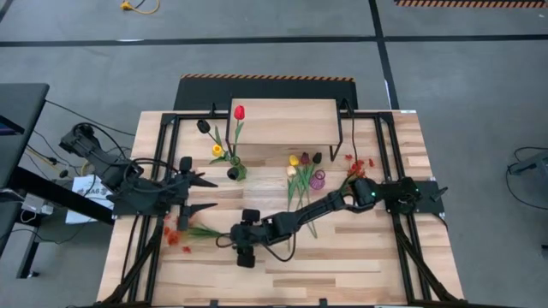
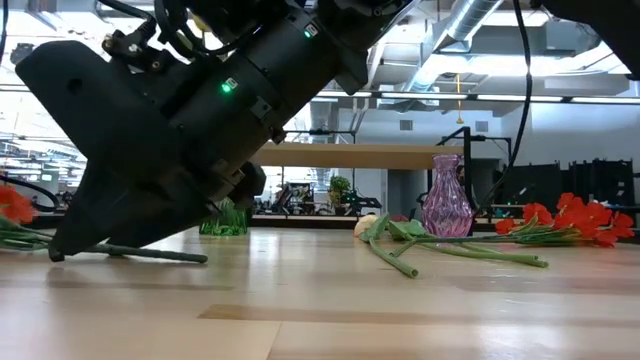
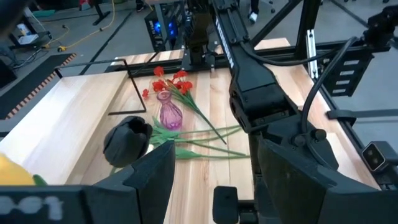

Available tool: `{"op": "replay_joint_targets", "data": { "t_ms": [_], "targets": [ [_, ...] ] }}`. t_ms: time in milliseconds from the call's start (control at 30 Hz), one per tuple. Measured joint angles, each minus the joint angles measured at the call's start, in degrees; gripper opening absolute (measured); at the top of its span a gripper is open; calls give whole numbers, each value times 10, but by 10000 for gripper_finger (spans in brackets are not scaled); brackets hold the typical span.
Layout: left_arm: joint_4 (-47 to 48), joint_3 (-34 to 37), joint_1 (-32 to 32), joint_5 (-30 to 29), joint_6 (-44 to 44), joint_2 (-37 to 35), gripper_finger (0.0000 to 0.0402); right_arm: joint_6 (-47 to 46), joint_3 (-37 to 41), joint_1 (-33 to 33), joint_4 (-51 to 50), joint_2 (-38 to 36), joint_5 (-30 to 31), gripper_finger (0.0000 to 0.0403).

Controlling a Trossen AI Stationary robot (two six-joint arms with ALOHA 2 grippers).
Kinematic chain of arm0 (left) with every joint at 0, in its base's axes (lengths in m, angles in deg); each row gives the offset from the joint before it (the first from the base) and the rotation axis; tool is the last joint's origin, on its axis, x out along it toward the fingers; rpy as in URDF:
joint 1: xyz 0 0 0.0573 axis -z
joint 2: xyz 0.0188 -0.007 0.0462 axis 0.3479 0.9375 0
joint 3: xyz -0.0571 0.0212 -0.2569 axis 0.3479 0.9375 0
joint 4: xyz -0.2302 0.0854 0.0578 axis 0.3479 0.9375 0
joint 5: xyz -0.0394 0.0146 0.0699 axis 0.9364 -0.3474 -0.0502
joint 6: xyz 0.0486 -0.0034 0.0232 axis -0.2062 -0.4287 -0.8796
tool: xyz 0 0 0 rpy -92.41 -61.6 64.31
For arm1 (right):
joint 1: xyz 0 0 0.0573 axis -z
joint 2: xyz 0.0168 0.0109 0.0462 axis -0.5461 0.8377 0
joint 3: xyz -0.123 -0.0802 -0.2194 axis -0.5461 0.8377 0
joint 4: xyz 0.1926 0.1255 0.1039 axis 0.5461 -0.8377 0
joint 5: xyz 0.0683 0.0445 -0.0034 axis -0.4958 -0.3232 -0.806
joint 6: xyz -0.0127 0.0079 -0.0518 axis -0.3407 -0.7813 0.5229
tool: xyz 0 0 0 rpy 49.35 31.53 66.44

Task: Pick and place flowers into a vace then onto a shelf
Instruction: Put the left orange flowers into the green vase

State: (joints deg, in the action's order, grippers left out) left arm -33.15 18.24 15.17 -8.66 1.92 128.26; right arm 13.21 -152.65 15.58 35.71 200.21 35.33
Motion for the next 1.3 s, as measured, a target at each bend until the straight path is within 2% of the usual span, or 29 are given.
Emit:
{"op": "replay_joint_targets", "data": {
  "t_ms": [300, 533, 800, 933, 1133, 1300],
  "targets": [
    [-1, 0, 0, -5, 0, 9, 220, -5, 1, 3, -4, 1, 17, 130],
    [-1, 0, 0, -6, 0, 9, 220, -45, 1, 15, -23, 0, 11, 16],
    [-1, 0, 0, -6, 3, 9, 220, -64, 0, 13, -46, -4, 16, 6],
    [-1, 0, 0, -6, 3, 9, 220, -64, 0, 4, -103, -25, 27, 3],
    [-1, 0, 0, -6, 4, 9, 220, -55, 7, -29, -209, -64, 100, 2],
    [0, 0, 0, -5, 4, 9, 220, -54, 8, -60, -255, -101, 150, 1]
  ]
}}
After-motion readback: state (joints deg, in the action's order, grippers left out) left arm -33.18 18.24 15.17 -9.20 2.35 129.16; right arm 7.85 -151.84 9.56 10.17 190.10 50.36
